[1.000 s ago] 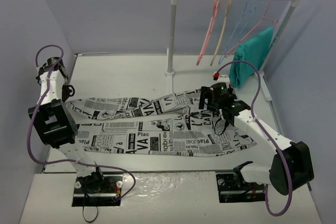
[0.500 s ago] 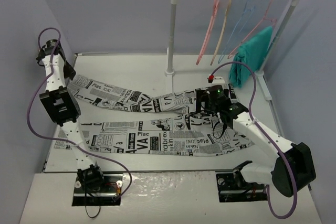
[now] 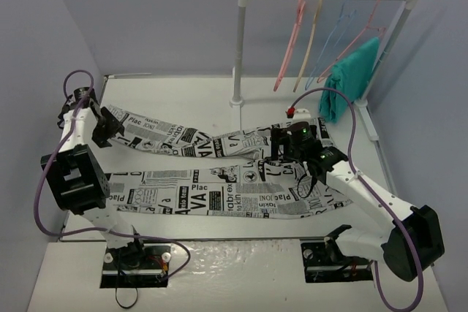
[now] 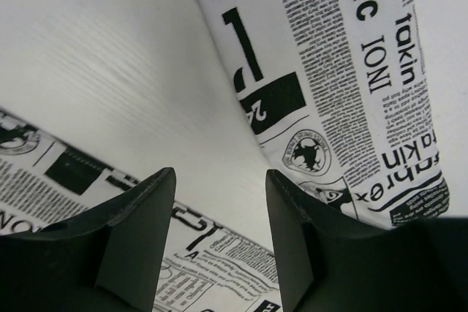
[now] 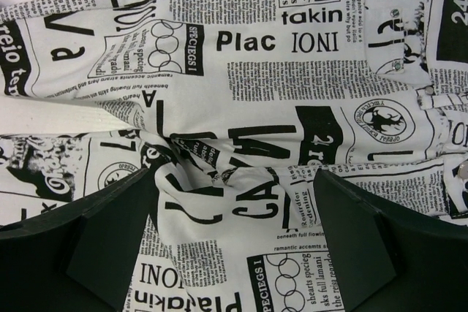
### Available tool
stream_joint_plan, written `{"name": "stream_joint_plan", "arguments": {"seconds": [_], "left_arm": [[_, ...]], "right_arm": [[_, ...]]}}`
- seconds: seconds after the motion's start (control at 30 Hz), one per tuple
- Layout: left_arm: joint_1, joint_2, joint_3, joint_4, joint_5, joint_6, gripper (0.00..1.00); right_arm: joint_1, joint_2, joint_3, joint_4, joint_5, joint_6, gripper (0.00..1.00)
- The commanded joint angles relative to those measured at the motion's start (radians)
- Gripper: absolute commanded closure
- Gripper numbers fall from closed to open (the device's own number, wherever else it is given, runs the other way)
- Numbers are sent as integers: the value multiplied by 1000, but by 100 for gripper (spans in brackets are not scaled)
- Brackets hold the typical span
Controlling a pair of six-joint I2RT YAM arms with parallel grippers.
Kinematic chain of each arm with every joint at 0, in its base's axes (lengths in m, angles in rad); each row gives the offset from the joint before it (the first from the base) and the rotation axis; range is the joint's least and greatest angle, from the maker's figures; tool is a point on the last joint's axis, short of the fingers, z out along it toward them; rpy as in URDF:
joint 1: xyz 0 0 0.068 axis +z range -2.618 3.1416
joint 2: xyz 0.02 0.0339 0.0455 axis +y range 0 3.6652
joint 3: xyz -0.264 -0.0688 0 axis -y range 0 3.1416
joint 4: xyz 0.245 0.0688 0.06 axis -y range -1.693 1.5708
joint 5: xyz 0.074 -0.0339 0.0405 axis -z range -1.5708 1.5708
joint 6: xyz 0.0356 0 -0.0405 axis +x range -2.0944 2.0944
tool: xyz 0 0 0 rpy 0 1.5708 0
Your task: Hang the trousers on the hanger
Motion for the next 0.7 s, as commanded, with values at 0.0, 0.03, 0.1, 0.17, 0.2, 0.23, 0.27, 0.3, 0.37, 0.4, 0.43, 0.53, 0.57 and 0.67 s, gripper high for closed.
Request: {"name": "stream_joint_plan", "arguments": {"seconds": [0.0, 0.03, 0.1, 0.17, 0.2, 0.23, 0.27, 0.3, 0.37, 0.4, 0.43, 0.53, 0.57, 0.67], "left_arm": [[-12, 80, -7, 134, 73, -55, 51], [-12, 99, -6, 141, 75, -56, 51], [-12, 115, -13, 177, 80, -58, 52], [-14, 148, -7, 196, 94, -62, 52], [-13, 170, 1, 201, 105, -63, 52], [-12, 182, 8, 208, 108, -66, 52], [-13, 188, 12, 212, 109, -68, 52], [-13, 194, 14, 214, 107, -71, 52], [-12, 215, 31, 197, 81, -73, 53], [-11, 219, 35, 188, 75, -70, 55], [-11, 223, 33, 188, 66, -70, 56], [-12, 236, 27, 182, 46, -74, 59], [-13, 242, 27, 176, 43, -76, 61], [-15, 255, 14, 179, 34, -79, 67]], "right_arm": [[13, -29, -24, 25, 4, -5, 12], [14, -33, -29, 27, 4, -5, 12], [14, -39, -42, 28, 6, -4, 11], [13, -49, -54, 31, 11, -2, 11], [14, -56, -58, 31, 10, -2, 10], [14, -60, -61, 30, 11, 0, 10], [14, -65, -64, 30, 12, 2, 10], [14, -73, -67, 30, 11, 4, 10], [14, -91, -76, 28, 10, 9, 9], [14, -101, -76, 28, 9, 14, 9], [14, -108, -77, 28, 10, 16, 9], [14, -119, -77, 25, 14, 17, 9], [14, -121, -75, 24, 15, 17, 9], [13, -124, -69, 22, 21, 17, 9]]}}
